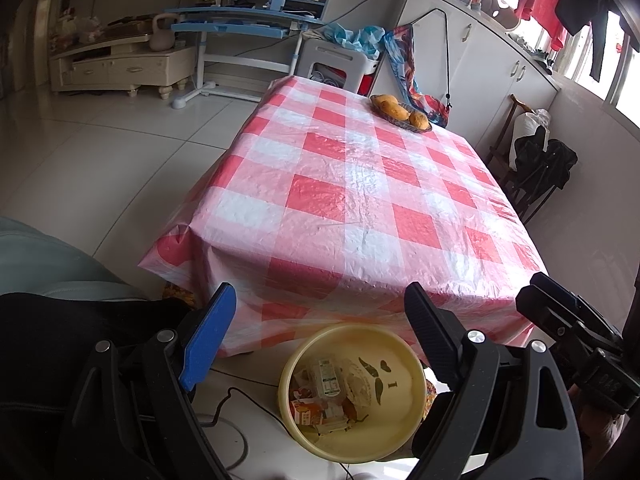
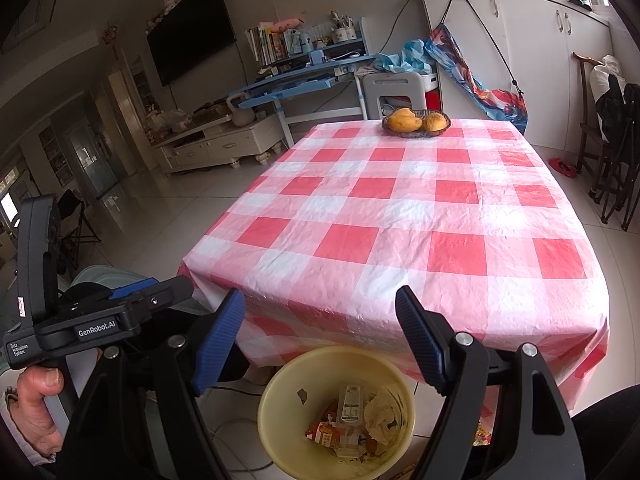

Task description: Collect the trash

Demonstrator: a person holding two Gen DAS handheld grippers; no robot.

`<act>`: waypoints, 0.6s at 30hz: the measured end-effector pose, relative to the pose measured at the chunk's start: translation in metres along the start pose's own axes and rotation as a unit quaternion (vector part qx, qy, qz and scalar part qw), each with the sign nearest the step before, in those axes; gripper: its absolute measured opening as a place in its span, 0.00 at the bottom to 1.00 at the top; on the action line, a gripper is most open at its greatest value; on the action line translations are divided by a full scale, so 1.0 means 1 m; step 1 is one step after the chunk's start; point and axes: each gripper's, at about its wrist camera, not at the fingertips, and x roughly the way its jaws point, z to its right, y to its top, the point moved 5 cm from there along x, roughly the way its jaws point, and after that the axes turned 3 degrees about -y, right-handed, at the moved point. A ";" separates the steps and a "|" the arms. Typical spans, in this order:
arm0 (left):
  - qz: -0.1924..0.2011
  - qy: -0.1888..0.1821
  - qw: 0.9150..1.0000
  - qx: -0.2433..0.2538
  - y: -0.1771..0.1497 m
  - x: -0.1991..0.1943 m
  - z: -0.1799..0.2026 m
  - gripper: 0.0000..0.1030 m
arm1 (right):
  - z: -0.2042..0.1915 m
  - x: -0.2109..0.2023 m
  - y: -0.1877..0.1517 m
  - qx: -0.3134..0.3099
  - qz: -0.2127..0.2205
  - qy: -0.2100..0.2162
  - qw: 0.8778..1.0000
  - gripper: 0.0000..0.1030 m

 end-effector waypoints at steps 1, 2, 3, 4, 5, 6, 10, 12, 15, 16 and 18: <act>0.000 0.000 1.000 0.000 0.000 0.000 0.000 0.80 | 0.000 0.000 0.000 0.000 0.000 0.000 1.000 0.72; 0.000 0.001 1.000 0.001 0.000 0.000 0.000 0.80 | 0.000 0.000 0.000 0.001 0.001 0.000 1.000 0.72; 0.001 0.002 1.000 0.002 0.000 0.000 -0.001 0.80 | 0.000 0.000 0.000 0.001 0.000 0.000 1.000 0.72; 0.002 0.003 1.000 0.003 0.000 -0.001 -0.002 0.80 | 0.000 0.000 0.000 0.001 0.001 0.000 1.000 0.72; 0.003 0.004 1.000 0.004 0.001 -0.001 -0.002 0.80 | 0.000 0.000 0.001 0.002 0.002 0.000 1.000 0.72; 0.003 0.004 1.000 0.005 0.001 0.000 -0.003 0.80 | 0.001 0.000 0.001 0.002 0.002 0.000 1.000 0.72; 0.004 0.004 1.000 0.005 0.001 -0.001 -0.005 0.80 | 0.001 -0.001 0.001 0.002 0.003 0.000 1.000 0.72; 0.004 0.005 1.000 0.005 0.001 -0.001 -0.005 0.80 | 0.001 -0.001 0.001 0.002 0.002 0.001 1.000 0.72; 0.004 0.005 1.000 0.004 0.001 -0.001 -0.006 0.80 | 0.001 -0.001 0.001 0.002 0.002 0.000 1.000 0.72; 0.004 0.005 1.000 0.005 0.001 -0.001 -0.005 0.80 | 0.001 -0.001 0.001 0.002 0.002 0.000 1.000 0.72; 0.004 0.004 1.000 0.005 0.001 -0.001 -0.006 0.80 | 0.000 -0.001 0.001 0.003 0.002 0.000 1.000 0.72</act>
